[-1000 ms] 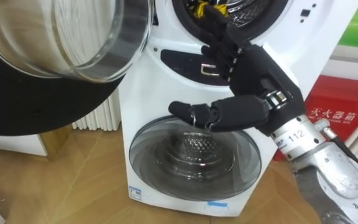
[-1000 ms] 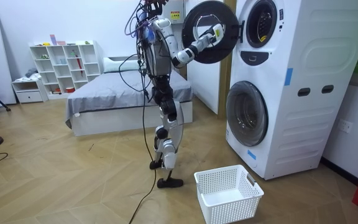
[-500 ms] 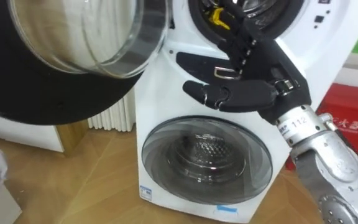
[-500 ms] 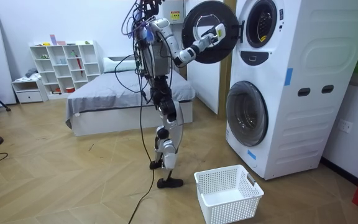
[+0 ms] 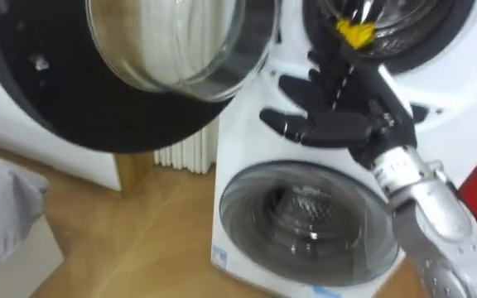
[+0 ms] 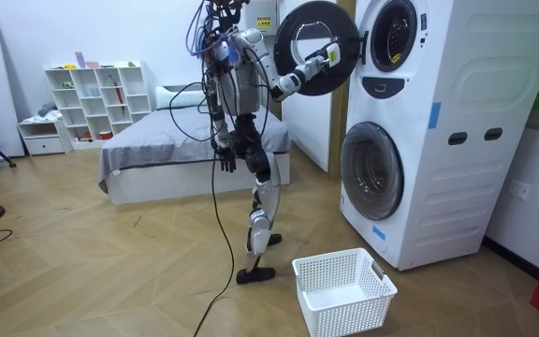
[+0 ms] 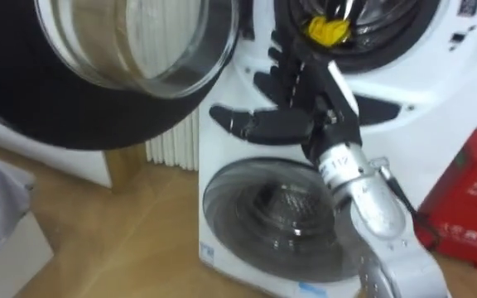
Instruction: Pick clothes from washing machine
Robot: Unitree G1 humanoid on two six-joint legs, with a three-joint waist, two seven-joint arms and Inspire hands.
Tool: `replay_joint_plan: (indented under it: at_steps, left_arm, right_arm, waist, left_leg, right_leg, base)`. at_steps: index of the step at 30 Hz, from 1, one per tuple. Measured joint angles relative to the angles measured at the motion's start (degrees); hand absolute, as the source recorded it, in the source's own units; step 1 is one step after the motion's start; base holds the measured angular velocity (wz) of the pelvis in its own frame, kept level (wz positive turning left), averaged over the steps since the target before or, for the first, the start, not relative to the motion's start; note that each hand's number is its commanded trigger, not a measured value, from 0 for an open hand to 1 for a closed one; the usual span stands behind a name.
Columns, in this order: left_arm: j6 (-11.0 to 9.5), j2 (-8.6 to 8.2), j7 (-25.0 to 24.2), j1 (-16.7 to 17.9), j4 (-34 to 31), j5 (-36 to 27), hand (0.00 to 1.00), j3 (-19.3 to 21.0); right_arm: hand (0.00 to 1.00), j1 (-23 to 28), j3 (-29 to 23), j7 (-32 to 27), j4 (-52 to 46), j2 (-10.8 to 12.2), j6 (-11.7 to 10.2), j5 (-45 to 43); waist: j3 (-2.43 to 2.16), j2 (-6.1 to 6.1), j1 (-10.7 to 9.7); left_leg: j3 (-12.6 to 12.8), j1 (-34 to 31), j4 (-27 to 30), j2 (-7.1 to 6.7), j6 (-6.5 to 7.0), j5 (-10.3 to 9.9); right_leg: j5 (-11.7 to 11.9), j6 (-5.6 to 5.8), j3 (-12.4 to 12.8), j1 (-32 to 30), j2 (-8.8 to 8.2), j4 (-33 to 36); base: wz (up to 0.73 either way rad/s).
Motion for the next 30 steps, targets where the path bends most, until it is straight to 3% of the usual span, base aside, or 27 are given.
replay_joint_plan:
  at_steps: [1, 4, 5, 6, 8, 11, 12, 14, 15, 17, 19, 20, 21, 22, 23, 24, 27, 30]
  left_arm:
    - [-0.5, 0.01, 0.0, -0.2, 0.0, 0.1, 0.0, 0.5]
    - [-1.0, 0.2, -0.1, -0.9, -0.1, 0.1, 0.0, 0.7]
    - [-1.5, 0.2, -0.2, -1.7, 0.0, 0.1, 0.0, 0.7]
    - [-1.7, 0.16, -0.5, -2.6, 0.0, -0.1, 0.0, 0.6]
    - [-1.8, 0.19, -0.7, -4.0, 0.0, -0.3, 0.0, 0.4]
    - [-2.2, 0.89, -0.6, -6.4, -0.1, -1.1, 0.0, 0.3]
    - [-2.4, 1.31, -0.6, -7.4, -0.1, -1.1, 0.0, -0.2]
    - [-2.9, 2.08, -0.6, -9.0, -0.2, -1.1, 0.0, -1.1]
    - [-3.1, 2.16, -0.4, -10.0, -0.4, -1.1, 0.0, -1.3]
    - [-3.3, 1.86, 0.1, -11.4, -0.5, -1.0, 0.0, -1.3]
    - [-3.5, 1.65, 0.3, -11.6, -0.2, -1.1, 0.0, -1.4]
    - [-3.7, 1.68, 0.4, -11.7, -0.4, -1.1, 0.0, -1.5]
    - [-3.9, 1.63, 0.5, -11.6, -0.5, -1.1, 0.0, -1.5]
    - [-3.9, 1.63, 0.5, -11.3, -0.4, -1.1, 0.0, -1.5]
    - [-3.9, 1.55, 0.5, -10.4, 0.0, -1.1, 0.0, -1.5]
    - [-3.8, 1.19, 0.4, -9.3, 0.1, -1.1, 0.0, -1.5]
    - [-3.7, 0.43, 0.4, -6.9, 0.1, -1.0, 0.0, -0.3]
    - [-2.2, 0.39, 0.4, -5.1, 0.0, -0.9, 0.0, 1.7]
  right_arm:
    - [0.0, 0.0, 0.0, -0.7, 0.0, 0.0, 0.0, -0.1]
    - [0.0, 0.0, -0.2, -2.1, 0.0, -0.1, 0.0, -0.4]
    - [0.0, 0.0, -0.2, -2.2, -0.1, -0.1, -0.2, -1.4]
    - [0.0, 0.0, -0.5, -2.3, -0.1, -0.1, -0.2, -1.5]
    - [0.0, 0.0, -0.5, -2.8, 0.1, -0.2, -0.3, -1.8]
    - [0.0, 0.1, -0.4, -3.4, 0.6, -0.2, -0.6, -3.3]
    - [0.0, 0.1, -0.3, -3.5, 1.3, -0.3, -1.4, -3.4]
    - [0.0, 0.1, -0.2, -3.4, 2.4, -0.3, -1.4, -3.4]
    - [0.0, 0.1, -0.2, -3.3, 2.9, -0.4, -1.3, -3.6]
    - [0.0, 0.1, -0.3, -3.1, 2.8, -0.4, -1.3, -4.6]
    - [0.0, 0.1, -0.6, -3.4, 2.8, -0.4, -1.2, -5.7]
    - [0.0, -0.1, -0.6, -4.1, 2.7, -0.4, -1.2, -6.0]
    - [0.0, -0.2, -0.8, -4.7, 2.5, -0.5, -1.2, -5.9]
    - [0.0, -0.2, -0.9, -4.9, 2.4, -0.5, -1.2, -5.9]
    - [0.0, -0.5, -1.1, -5.3, 2.4, -0.6, -1.2, -5.9]
    - [0.0, -0.5, -1.9, -5.3, 2.0, -0.9, -1.2, -5.3]
    - [0.0, -0.5, -6.4, -5.4, -0.3, -2.0, -1.2, -2.9]
    - [0.0, -0.6, -9.4, -6.5, -1.1, -3.2, -1.2, -2.1]
  waist:
    - [0.01, -0.05, -0.3]
    - [-0.01, -0.07, -1.4]
    - [-0.05, 0.09, -1.8]
    - [0.46, 0.75, -2.4]
    - [0.93, 1.66, -3.2]
    - [0.87, 1.93, -3.2]
    - [0.85, 2.05, -3.0]
    - [0.97, 2.61, -3.2]
    - [0.68, 2.39, -3.0]
    - [0.79, 2.98, -3.3]
    - [0.83, 3.15, -3.6]
    - [0.72, 3.08, -3.8]
    - [0.7, 3.08, -4.3]
    - [0.56, 3.07, -4.6]
    - [0.29, 2.82, -4.8]
    - [-0.34, 3.45, -5.0]
    - [0.04, 4.6, -5.1]
    - [0.02, 4.73, -5.3]
  left_leg:
    - [0.5, 0.6, 0.5, -0.54, 0.86, -0.7]
    - [1.1, 1.8, 0.3, -1.89, 1.73, -2.0]
    - [1.5, 2.0, 0.4, -2.36, 2.19, -2.8]
    - [1.5, 2.7, 0.9, -2.65, 2.59, -3.5]
    - [1.9, 3.7, 1.1, -3.27, 3.41, -4.7]
    - [3.6, 5.8, 0.6, -4.29, 4.77, -5.9]
    - [4.4, 6.6, 0.3, -4.25, 5.22, -6.3]
    - [4.5, 7.5, 0.0, -3.87, 5.7, -6.5]
    - [4.3, 7.9, -1.0, -3.56, 5.79, -6.6]
    - [4.3, 8.3, -1.7, -2.69, 5.87, -6.5]
    - [4.4, 9.4, -2.7, -2.63, 5.9, -6.5]
    - [4.5, 10.5, -3.5, -2.63, 5.9, -6.5]
    - [4.5, 11.7, -4.2, -2.63, 5.87, -6.6]
    - [4.4, 12.2, -4.6, -2.75, 5.81, -6.6]
    - [4.5, 13.0, -5.9, -3.22, 5.57, -6.7]
    - [4.3, 13.9, -6.5, -2.8, 5.33, -6.9]
    - [4.5, 15.6, -8.3, -1.92, 4.74, -7.2]
    - [5.0, 16.8, -10.0, -1.2, 4.09, -7.1]
  right_leg:
    - [-0.2, 0.5, 0.1, 0.9, -0.77, 0.1]
    - [-1.0, 1.78, 0.0, 1.6, -2.51, 0.9]
    - [-1.6, 2.68, 0.0, 1.6, -3.25, 2.5]
    - [-1.7, 2.9, -0.1, 1.4, -3.71, 4.8]
    - [-2.1, 3.57, 0.0, -0.3, -5.05, 10.8]
    - [-1.4, 4.37, -0.1, -3.9, -7.41, 19.7]
    - [-0.2, 4.78, 0.0, -4.6, -7.44, 20.9]
    - [0.3, 4.99, 0.0, -5.7, -7.1, 21.6]
    - [-0.9, 4.84, 0.4, -6.8, -6.56, 20.1]
    - [-1.7, 4.32, 0.5, -9.0, -4.67, 16.0]
    - [-1.1, 3.64, 2.0, -10.3, -3.02, 9.7]
    - [0.9, 3.24, 3.4, -10.5, -1.86, 5.2]
    - [4.4, 2.57, 4.1, -10.5, -1.0, 2.1]
    - [6.5, 2.06, 4.5, -10.4, -0.77, 1.4]
    - [10.5, 2.38, 4.7, -10.3, -0.6, 0.9]
    - [10.9, 2.24, 4.6, -9.1, -0.11, -0.3]
    - [11.6, 1.8, 4.6, -6.9, 0.91, -3.3]
    - [11.7, 1.68, 4.8, -6.6, 1.85, -3.7]
  base:
    - [-0.07]
    - [0.0]
    - [0.0]
    - [0.0]
    - [-0.05]
    - [-0.22]
    - [-0.29]
    - [-0.31]
    - [-0.28]
    - [-0.16]
    - [0.0]
    - [0.07]
    - [0.1]
    - [0.1]
    - [0.0]
    - [0.0]
    - [-0.06]
    - [-0.12]
